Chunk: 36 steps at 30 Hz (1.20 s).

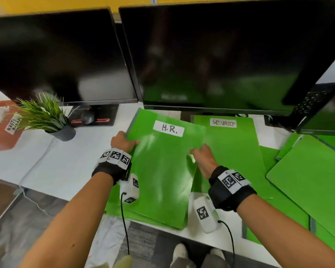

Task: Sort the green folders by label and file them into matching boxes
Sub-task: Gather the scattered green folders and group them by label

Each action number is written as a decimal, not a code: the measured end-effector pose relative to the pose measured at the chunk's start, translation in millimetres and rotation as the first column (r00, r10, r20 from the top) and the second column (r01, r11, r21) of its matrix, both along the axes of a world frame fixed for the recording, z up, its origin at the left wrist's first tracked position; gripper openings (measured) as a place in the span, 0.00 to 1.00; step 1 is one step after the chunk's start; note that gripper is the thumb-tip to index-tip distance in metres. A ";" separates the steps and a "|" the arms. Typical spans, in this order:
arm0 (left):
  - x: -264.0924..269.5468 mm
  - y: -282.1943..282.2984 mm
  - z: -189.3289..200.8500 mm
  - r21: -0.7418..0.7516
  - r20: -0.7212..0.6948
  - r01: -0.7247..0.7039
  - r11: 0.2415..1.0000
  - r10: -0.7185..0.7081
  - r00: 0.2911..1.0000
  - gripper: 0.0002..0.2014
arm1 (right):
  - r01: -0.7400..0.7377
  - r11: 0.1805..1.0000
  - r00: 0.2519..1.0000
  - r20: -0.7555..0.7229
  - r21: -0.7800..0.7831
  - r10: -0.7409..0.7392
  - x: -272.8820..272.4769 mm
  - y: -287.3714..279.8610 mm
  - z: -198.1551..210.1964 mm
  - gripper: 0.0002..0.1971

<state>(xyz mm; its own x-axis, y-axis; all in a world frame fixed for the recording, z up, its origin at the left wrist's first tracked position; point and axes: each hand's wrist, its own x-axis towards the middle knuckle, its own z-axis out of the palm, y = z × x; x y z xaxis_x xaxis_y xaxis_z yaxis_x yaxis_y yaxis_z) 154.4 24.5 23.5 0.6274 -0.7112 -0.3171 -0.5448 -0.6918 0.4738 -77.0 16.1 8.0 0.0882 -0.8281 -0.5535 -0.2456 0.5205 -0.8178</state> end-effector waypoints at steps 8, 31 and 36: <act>-1.6 21.6 -41.0 0.136 -0.005 -0.043 0.990 0.044 0.999 0.35 | -0.193 0.978 0.973 -0.114 0.077 0.201 25.2 11.8 -23.1 0.38; -146.0 -12.4 -56.4 0.369 0.016 0.608 0.702 -0.660 0.752 0.43 | 0.262 0.960 0.818 -0.506 -0.097 -0.275 -154.3 -62.1 -33.6 0.28; -146.4 -10.3 -58.6 0.353 0.014 0.612 0.707 -0.659 0.752 0.43 | 0.259 0.921 0.798 -0.473 -0.292 -0.375 -145.2 -37.6 -15.8 0.24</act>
